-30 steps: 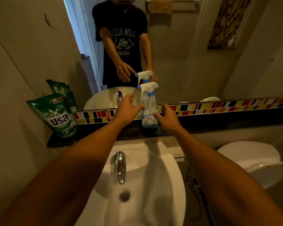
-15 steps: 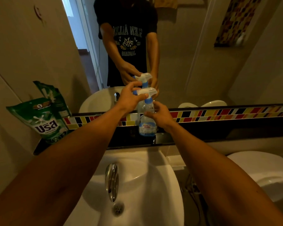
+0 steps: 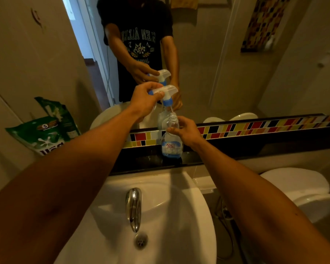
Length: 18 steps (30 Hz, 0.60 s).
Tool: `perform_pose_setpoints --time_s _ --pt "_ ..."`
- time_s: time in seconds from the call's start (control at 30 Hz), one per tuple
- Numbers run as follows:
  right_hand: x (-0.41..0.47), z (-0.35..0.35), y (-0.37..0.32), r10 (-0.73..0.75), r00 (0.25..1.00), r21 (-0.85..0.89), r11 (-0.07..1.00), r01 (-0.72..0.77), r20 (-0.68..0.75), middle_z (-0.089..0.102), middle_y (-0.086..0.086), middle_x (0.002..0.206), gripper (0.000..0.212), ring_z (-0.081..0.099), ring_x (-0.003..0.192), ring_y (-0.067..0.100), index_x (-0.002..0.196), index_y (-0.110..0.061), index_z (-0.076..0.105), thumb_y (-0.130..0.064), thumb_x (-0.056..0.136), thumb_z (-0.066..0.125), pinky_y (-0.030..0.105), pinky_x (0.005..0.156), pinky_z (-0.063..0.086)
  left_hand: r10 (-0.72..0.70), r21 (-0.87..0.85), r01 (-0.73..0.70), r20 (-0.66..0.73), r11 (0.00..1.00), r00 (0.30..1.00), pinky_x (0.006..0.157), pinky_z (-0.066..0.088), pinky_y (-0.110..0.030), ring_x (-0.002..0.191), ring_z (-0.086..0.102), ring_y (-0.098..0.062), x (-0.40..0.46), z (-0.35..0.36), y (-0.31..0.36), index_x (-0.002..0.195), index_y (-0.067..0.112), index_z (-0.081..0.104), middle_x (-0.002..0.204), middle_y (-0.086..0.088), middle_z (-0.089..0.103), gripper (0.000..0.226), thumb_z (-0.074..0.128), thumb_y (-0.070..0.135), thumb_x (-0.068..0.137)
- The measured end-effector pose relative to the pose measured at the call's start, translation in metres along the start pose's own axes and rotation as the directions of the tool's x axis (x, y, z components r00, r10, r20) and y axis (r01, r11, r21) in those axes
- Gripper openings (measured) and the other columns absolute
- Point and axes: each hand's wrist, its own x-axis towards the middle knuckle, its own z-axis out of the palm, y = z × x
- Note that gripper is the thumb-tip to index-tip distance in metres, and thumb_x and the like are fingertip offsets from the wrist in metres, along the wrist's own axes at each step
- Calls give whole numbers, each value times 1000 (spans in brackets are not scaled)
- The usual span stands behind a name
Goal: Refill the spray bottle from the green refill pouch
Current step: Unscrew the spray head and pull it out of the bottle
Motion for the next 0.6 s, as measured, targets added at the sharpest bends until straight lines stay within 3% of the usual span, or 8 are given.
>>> perform_pose_setpoints --time_s 0.23,0.33,0.43,0.6 --pt "-19 4 -15 -5 1000 -28 1000 4 -28 70 -11 110 41 66 99 4 135 -13 63 -8 95 74 29 87 55 52 -28 -54 -73 998 996 96 55 -37 106 63 -15 -1 -44 34 124 8 65 115 -3 64 31 65 14 94" --pt "-27 6 -21 -18 999 -44 999 17 -36 71 -8 112 39 68 100 6 133 -14 63 -8 96 73 25 81 55 60 -44 -64 -82 997 995 99 53 -43 115 62 -23 -7 -65 45 127 8 62 124 -9 62 32 62 15 96" --pt "-34 9 -28 -33 998 -59 998 29 -59 73 2 121 41 70 105 16 135 -13 63 -9 96 74 34 87 59 59 -69 -66 -100 995 993 100 52 -45 119 59 -27 -14 -83 51 131 8 60 131 -13 58 34 60 16 97" --pt "-43 12 -35 -35 995 -93 995 26 -94 71 9 129 46 68 97 9 140 -9 61 -8 96 74 22 74 53 32 -123 -50 -144 991 989 98 54 -47 113 60 -31 -22 -106 51 133 10 58 131 -15 58 35 59 18 98"
